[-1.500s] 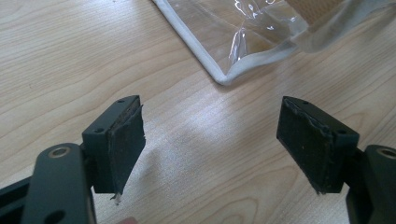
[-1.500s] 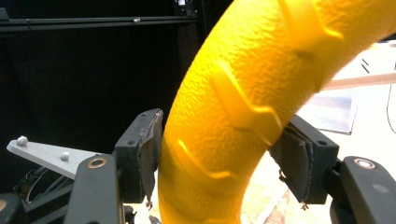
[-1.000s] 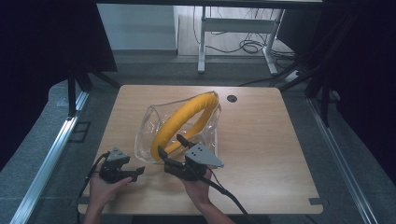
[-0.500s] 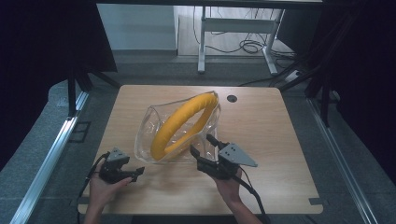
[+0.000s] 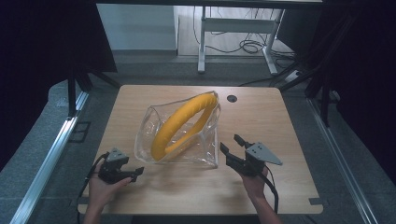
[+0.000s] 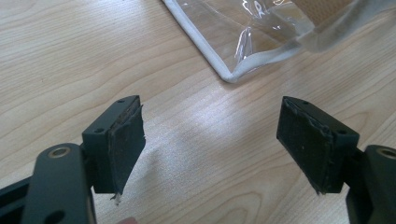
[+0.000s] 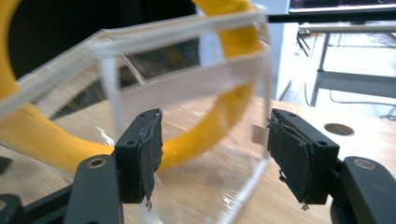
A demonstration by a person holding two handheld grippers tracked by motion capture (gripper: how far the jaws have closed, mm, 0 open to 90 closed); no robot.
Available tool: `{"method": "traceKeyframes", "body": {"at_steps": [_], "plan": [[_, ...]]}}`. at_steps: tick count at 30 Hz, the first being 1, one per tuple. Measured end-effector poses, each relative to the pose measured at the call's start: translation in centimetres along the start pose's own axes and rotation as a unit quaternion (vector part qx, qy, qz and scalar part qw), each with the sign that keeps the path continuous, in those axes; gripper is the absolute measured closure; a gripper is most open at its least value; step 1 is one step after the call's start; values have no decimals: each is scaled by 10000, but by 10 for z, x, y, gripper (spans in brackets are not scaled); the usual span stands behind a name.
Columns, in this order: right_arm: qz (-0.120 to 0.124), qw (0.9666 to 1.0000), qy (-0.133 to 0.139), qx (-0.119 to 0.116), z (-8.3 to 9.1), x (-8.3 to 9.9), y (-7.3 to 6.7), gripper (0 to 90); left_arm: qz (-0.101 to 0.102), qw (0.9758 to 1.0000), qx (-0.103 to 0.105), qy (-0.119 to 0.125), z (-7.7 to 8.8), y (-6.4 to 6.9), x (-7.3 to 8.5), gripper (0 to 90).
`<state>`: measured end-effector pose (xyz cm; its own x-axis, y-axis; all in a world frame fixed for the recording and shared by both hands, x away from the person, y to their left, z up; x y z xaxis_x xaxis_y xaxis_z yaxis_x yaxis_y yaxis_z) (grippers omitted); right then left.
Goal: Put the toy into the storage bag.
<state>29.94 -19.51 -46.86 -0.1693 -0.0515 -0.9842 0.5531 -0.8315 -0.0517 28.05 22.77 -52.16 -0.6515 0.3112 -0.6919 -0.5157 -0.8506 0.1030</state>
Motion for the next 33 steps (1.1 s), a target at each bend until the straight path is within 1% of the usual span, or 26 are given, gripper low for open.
{"method": "traceKeyframes", "body": {"at_steps": [6,7,8,10,15,19,20,28,33], "plan": [[-119,9996,-100,220,11,15,25,371,6,10000,-4,-5,0,0,0,234],[-159,9995,-161,240,12,18,28,371,1,10000,-4,-8,0,0,0,233],[-138,9993,-215,263,13,20,32,371,-2,10000,-5,-11,0,0,0,233],[-125,9991,-252,305,16,23,38,374,-2,10000,-5,-6,0,0,0,233],[-196,9981,-430,391,18,32,50,373,5,10000,-16,-8,0,-1,1,234],[-227,9974,-548,419,17,39,55,373,0,10000,-22,-3,0,-1,1,233],[-274,9971,-580,418,17,40,55,373,-4,10000,-24,-8,0,-1,1,233],[-292,9970,-541,475,19,39,59,375,-8,10000,-25,-13,0,-1,1,234],[-330,9969,-539,471,19,39,59,377,-11,10000,-24,-17,0,-1,1,234]]}}
Point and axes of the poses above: each handheld gripper's, and its own axes: z roughly backward along the jaws, x roughly out of its underside, y roughly to its right, the point moved 2 cm from there along -z, roughly forward along the jaws
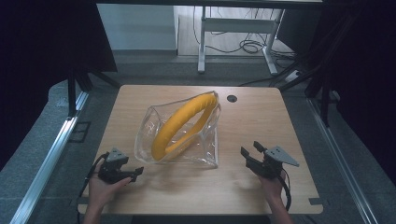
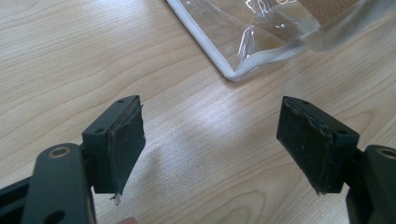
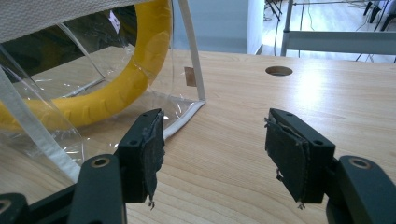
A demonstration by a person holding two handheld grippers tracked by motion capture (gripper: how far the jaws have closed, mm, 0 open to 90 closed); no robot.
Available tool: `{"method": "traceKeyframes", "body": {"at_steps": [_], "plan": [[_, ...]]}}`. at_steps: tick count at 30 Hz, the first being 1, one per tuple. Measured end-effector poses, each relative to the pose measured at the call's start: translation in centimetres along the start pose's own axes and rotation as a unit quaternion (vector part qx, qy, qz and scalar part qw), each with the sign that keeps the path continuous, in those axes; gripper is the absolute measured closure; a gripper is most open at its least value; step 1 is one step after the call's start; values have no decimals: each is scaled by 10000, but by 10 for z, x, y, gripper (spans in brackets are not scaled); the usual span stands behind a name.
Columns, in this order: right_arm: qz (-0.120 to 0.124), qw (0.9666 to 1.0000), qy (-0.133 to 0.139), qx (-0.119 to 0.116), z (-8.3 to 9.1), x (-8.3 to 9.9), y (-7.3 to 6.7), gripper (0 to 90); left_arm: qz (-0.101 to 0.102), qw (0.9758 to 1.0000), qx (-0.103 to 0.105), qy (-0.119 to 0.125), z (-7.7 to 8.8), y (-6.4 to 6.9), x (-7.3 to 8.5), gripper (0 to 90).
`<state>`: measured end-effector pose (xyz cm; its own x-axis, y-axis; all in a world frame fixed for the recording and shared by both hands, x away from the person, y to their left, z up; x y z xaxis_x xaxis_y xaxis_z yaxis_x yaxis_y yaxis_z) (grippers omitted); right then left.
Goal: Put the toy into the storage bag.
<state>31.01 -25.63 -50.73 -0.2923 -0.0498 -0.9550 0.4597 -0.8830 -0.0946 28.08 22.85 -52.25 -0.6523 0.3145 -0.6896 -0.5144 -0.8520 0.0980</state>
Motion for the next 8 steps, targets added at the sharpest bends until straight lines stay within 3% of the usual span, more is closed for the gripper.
{"method": "traceKeyframes", "body": {"at_steps": [8], "plan": [[-2,10000,10,57,1,0,3,375,-17,10000,0,-10,0,0,0,233]]}}
Point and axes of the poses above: each handheld gripper's, and its own axes: z roughly backward along the jaws, x roughly out of its underside, y roughly to its right, the point moved 2 cm from there along -z, roughly forward along the jaws
